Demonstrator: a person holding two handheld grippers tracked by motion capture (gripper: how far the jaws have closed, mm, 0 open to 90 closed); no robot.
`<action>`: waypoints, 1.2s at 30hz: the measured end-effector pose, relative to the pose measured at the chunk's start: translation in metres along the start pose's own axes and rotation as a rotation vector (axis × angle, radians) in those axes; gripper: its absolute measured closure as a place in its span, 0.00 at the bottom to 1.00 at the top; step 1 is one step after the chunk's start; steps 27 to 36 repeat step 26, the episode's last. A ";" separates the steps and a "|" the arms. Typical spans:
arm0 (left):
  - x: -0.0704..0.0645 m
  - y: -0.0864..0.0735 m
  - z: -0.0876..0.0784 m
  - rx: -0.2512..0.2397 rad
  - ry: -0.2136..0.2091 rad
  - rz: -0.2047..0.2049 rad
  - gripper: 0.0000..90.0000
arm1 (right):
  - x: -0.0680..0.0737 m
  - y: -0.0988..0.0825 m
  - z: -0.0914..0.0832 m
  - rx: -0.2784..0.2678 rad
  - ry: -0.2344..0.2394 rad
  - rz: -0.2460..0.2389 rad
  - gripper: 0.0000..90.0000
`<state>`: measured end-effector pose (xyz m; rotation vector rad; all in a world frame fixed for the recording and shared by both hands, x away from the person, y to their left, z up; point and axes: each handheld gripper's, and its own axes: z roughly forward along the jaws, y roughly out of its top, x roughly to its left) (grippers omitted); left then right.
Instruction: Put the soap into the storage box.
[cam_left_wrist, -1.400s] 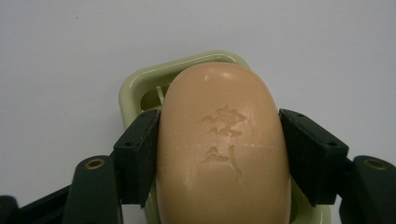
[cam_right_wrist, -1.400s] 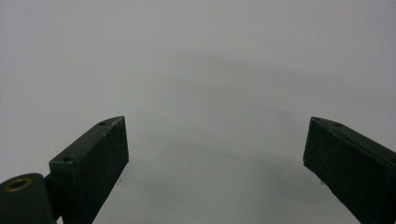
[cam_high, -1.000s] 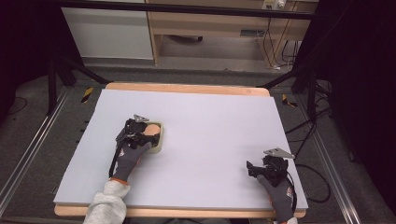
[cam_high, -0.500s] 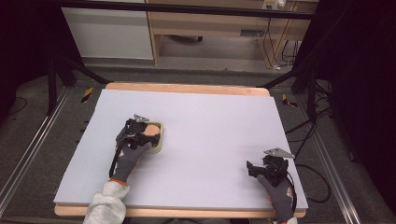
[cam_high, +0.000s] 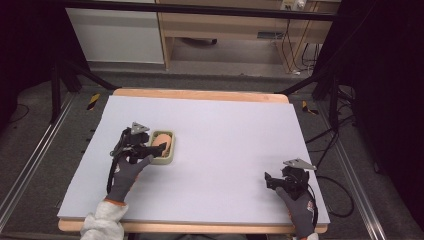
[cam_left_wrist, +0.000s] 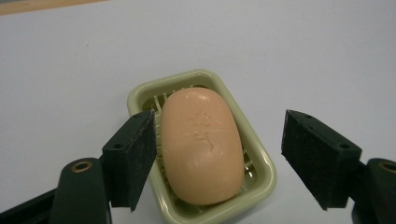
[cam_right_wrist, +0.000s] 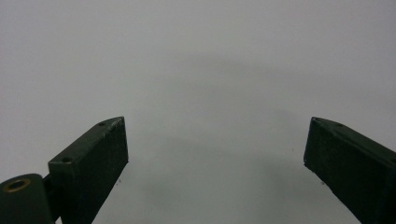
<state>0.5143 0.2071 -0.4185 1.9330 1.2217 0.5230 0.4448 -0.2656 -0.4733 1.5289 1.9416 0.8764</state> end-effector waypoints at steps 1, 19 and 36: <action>0.000 -0.002 -0.003 -0.006 -0.004 -0.001 0.29 | 0.000 0.000 0.000 -0.001 -0.003 0.009 0.07; 0.026 -0.054 -0.039 -0.027 0.026 -0.021 0.32 | -0.009 -0.005 -0.004 -0.003 -0.011 0.024 0.07; 0.035 -0.073 -0.039 0.009 0.052 -0.023 0.32 | -0.009 -0.005 -0.004 -0.001 -0.018 0.017 0.07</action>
